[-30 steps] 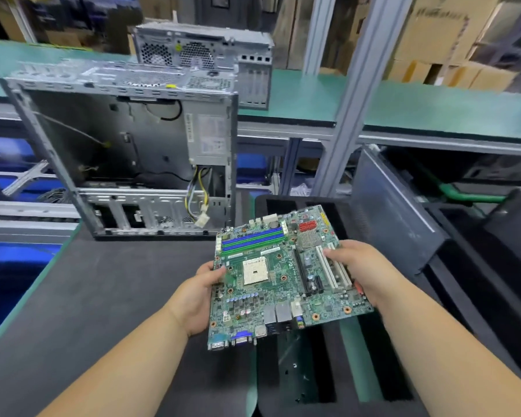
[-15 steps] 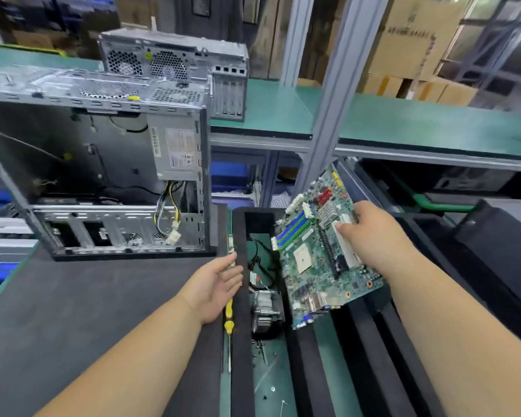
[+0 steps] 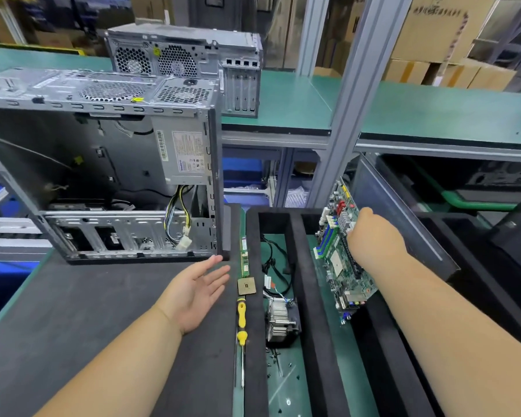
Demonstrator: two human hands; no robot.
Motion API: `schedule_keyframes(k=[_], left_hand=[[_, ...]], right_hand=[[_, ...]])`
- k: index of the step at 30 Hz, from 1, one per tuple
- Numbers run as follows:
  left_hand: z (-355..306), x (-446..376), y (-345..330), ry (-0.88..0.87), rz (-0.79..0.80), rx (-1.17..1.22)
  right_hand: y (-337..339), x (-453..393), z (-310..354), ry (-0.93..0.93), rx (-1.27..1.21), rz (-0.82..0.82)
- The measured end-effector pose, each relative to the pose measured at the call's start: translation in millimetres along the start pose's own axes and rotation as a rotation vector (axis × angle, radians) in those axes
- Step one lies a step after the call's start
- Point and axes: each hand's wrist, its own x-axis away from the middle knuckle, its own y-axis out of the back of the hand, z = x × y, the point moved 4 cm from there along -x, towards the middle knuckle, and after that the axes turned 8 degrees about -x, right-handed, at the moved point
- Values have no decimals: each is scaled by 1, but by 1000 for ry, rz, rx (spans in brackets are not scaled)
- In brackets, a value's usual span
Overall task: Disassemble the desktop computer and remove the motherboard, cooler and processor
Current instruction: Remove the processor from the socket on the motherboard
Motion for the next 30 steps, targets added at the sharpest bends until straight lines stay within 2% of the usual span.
schedule_keyframes(k=[11,14,16,19,21,23,26,28,30], left_hand=[[3,10,25,3,-70,22],[5,13,29,-2,-81,17],[8,13,30,-14,-93,-19],[14,13,29,-52,-128,-191],[18,14,25,-72,-140,-300],[20,14,19,-89,-132,-367],[24,14,11,-128,-125,-527],[28,12,6,-176,-125,-740],[34,7,-1,-234,-85,-987]], right_hand=[[-45,-26,-17,-160,-229,133],[-48,-28,-17,-176,-165,290],[-50,-30,-18,-54,98,320],[-45,-36,-20,-279,-138,215],[-43,-38,-20,-347,-49,219],[-46,-35,-21,-352,4,302],[-53,-34,-25,-357,29,311],[-57,-28,-25,-332,32,275],[-59,-25,-20,-203,63,240]])
